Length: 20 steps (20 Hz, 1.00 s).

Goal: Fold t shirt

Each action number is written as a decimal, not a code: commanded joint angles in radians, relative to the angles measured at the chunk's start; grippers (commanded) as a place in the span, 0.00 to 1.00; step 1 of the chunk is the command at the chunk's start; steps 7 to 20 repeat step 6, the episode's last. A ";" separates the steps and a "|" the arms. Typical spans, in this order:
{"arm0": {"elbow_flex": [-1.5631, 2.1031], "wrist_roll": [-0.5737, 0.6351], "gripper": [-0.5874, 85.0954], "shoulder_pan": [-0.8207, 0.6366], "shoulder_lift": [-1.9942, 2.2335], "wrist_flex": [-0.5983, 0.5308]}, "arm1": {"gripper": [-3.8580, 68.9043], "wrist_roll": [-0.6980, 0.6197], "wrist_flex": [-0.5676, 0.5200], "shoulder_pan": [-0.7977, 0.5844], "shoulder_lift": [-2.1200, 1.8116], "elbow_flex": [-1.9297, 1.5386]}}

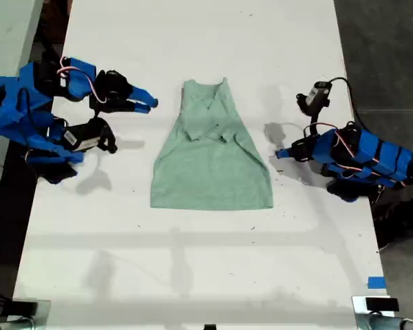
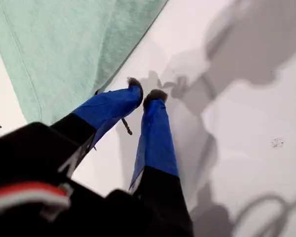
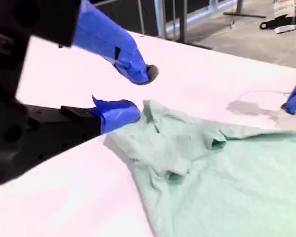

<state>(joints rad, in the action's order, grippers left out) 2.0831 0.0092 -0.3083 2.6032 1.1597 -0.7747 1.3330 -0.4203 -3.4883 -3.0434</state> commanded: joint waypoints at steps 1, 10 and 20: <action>0.446 -0.101 0.09 0.049 0.311 -0.163 | 0.11 -0.014 0.003 -0.008 -0.015 -0.063; 0.963 -0.127 0.08 0.028 0.973 -0.172 | 0.11 -0.014 0.003 -0.008 -0.015 -0.063; 0.963 -0.127 0.08 0.028 0.973 -0.172 | 0.11 -0.014 0.003 -0.008 -0.015 -0.063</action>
